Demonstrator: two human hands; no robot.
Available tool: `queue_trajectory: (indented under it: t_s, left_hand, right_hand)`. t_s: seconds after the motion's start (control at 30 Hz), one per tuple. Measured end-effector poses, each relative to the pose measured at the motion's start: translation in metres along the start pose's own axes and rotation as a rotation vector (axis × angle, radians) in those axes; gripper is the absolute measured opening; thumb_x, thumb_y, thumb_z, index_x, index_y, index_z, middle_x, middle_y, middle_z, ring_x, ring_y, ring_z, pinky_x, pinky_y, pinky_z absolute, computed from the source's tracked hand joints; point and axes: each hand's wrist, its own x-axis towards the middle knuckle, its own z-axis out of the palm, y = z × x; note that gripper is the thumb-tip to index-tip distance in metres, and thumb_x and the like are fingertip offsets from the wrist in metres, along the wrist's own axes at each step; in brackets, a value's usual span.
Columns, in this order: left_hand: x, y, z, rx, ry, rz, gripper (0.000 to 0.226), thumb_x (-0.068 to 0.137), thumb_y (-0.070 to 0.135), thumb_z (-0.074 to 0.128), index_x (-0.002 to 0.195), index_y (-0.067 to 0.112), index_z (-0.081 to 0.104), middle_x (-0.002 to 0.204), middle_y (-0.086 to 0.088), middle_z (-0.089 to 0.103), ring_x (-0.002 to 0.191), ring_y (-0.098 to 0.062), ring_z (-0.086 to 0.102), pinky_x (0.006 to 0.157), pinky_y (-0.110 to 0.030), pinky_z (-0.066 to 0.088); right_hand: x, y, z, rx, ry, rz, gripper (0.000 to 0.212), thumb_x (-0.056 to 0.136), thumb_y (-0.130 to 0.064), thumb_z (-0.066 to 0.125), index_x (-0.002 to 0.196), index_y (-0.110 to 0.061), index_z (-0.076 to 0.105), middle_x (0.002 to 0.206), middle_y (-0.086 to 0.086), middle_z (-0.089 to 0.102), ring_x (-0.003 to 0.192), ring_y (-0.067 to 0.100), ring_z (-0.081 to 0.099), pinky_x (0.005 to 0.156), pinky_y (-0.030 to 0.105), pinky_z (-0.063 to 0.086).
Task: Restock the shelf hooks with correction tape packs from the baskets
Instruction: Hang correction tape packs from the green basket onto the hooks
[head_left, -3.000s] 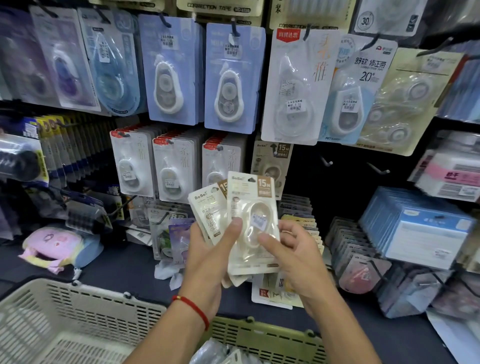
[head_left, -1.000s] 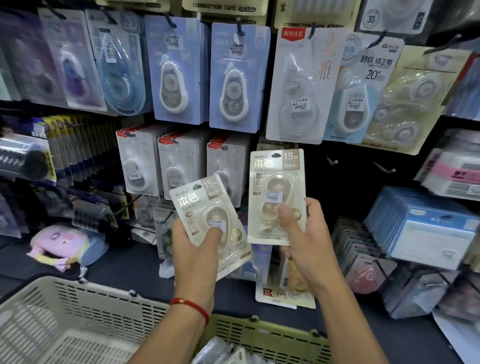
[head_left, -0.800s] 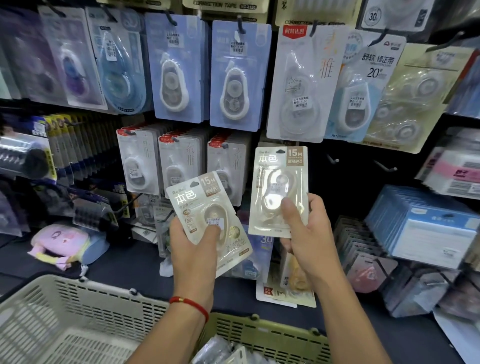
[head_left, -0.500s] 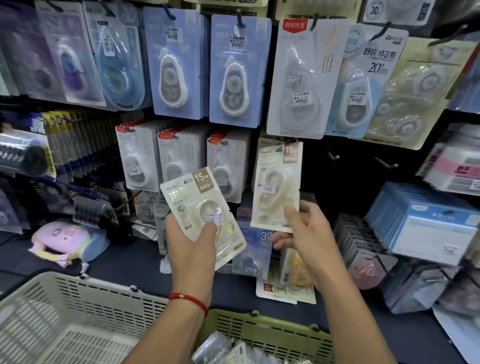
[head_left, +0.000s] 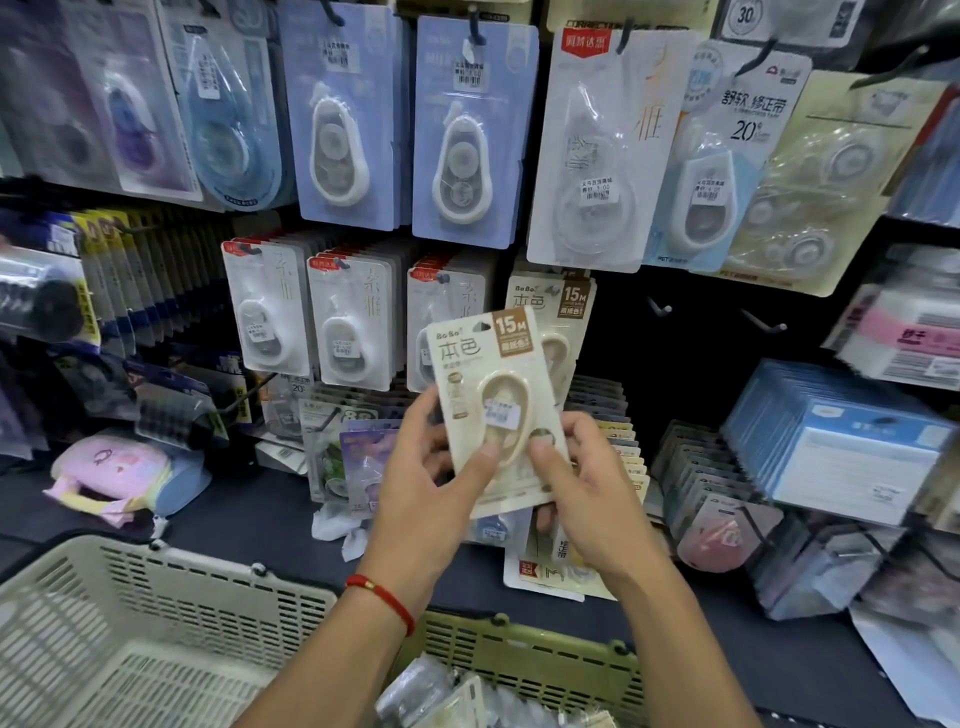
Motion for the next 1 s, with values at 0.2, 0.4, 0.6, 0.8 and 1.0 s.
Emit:
queue_trajectory:
  t_s: [0.2, 0.4, 0.6, 0.8, 1.0]
  left_hand:
    - [-0.003, -0.005, 0.005, -0.057, -0.074, -0.025, 0.053, 0.099, -0.01, 0.062, 0.142, 0.02, 0.056, 0.105, -0.008, 0.077, 0.079, -0.023, 0.075, 0.071, -0.03, 0.063]
    - [-0.001, -0.005, 0.006, -0.161, -0.065, -0.007, 0.043, 0.097, -0.012, 0.062, 0.134, 0.011, 0.062, 0.112, -0.015, 0.078, 0.08, -0.024, 0.077, 0.076, -0.027, 0.062]
    - [0.004, -0.009, 0.004, -0.185, -0.056, 0.014, 0.036, 0.098, -0.006, 0.065, 0.129, 0.013, 0.068, 0.119, -0.007, 0.079, 0.103, -0.025, 0.077, 0.081, -0.028, 0.063]
    - [0.023, -0.018, -0.004, 0.357, -0.014, 0.085, 0.039, 0.096, 0.002, 0.068, 0.125, 0.028, 0.073, 0.115, 0.017, 0.077, 0.106, -0.003, 0.07, 0.098, -0.029, 0.057]
    - [0.052, -0.019, -0.016, 0.88, -0.024, 0.351, 0.062, 0.092, 0.002, 0.066, 0.15, 0.02, 0.055, 0.167, 0.004, 0.035, 0.158, -0.018, 0.02, 0.129, -0.03, 0.015]
  right_hand:
    - [0.003, -0.008, 0.001, 0.158, 0.187, -0.053, 0.006, 0.112, -0.028, 0.049, 0.114, -0.03, 0.053, 0.094, 0.003, 0.074, 0.053, 0.023, 0.066, 0.038, 0.029, 0.046]
    - [0.003, -0.015, 0.0, 0.223, 0.214, -0.061, 0.01, 0.112, -0.026, 0.048, 0.119, -0.025, 0.055, 0.078, 0.009, 0.074, 0.047, 0.02, 0.06, 0.038, 0.027, 0.044]
    - [0.004, -0.017, 0.0, 0.323, 0.217, -0.038, 0.022, 0.114, -0.018, 0.037, 0.124, -0.019, 0.057, 0.084, 0.019, 0.075, 0.052, 0.028, 0.066, 0.043, 0.028, 0.05]
    - [-0.001, 0.001, -0.011, -0.456, 0.316, 0.1, 0.036, 0.109, -0.03, 0.047, 0.145, -0.027, 0.049, 0.133, -0.004, 0.065, 0.111, 0.019, 0.069, 0.094, 0.036, 0.051]
    - [0.024, 0.0, 0.013, -0.978, 0.156, -0.394, 0.049, 0.102, -0.012, 0.055, 0.151, -0.013, 0.052, 0.165, 0.008, 0.037, 0.154, 0.026, 0.035, 0.122, 0.042, 0.032]
